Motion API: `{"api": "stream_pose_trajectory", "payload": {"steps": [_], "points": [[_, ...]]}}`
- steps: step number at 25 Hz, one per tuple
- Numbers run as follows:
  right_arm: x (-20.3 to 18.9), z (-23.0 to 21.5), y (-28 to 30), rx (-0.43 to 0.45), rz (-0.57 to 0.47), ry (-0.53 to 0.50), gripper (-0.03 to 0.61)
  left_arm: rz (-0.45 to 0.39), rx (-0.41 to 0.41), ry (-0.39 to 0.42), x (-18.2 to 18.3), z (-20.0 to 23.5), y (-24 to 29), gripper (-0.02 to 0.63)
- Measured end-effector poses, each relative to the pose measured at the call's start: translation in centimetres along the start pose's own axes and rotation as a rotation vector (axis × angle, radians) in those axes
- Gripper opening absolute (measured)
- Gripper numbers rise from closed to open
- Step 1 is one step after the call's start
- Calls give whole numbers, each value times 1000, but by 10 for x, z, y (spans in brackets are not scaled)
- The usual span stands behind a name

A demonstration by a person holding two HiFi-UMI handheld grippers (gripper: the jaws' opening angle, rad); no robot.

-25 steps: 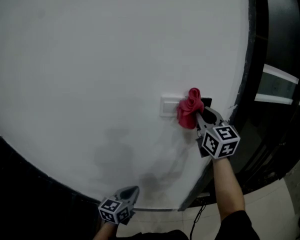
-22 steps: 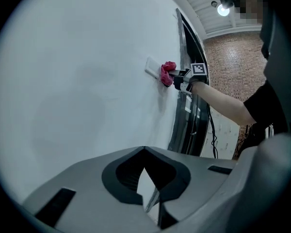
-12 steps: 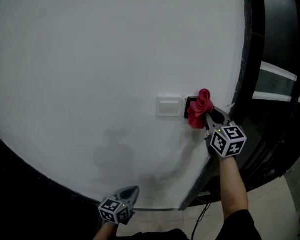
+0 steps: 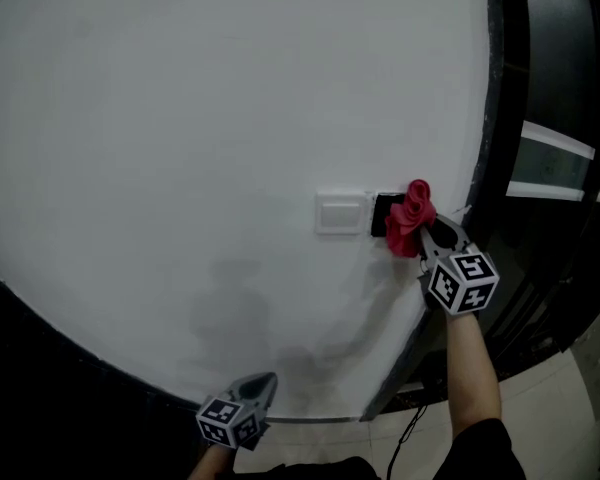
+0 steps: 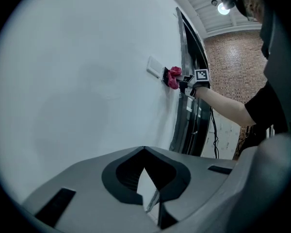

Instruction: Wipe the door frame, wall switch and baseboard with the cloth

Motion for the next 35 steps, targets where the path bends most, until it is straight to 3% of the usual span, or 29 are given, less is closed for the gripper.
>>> {"api": "stream_pose_trajectory", "payload": {"steps": [8,13,18,24,26,31,35], "points": [[-3,-20,-4,-92,28,-34,64,-17,14,-6,5,7,-10,3],[11,-22,-14,-136,4,7,63,-35,25,-6,8,15,-19,3],[50,30,-14,-20,-73,13,63,-49,28,-19,8,20,-25,3],[62,139,3,183,-90,-1,63,-68,36,-28,-1,34,-48,3],[53,165,14,211,-69,-21,63,-74,52,-33,-2,40,-58,3],[26,178,45,283,9,-27,63,-98,116,-45,9,38,-53,3],[12,180,56,223,23,-76,63,-111,159,-51,7,47,-63,3]]}}
Point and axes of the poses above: the fingertips, and each gripper's own axes: y forward along the fingers, z to its left, x out of its top, the point moved 1 cm from there along -y, backward along the fingers, and after that the axes turned 5 degrees about -x, right-handed, at the moved point
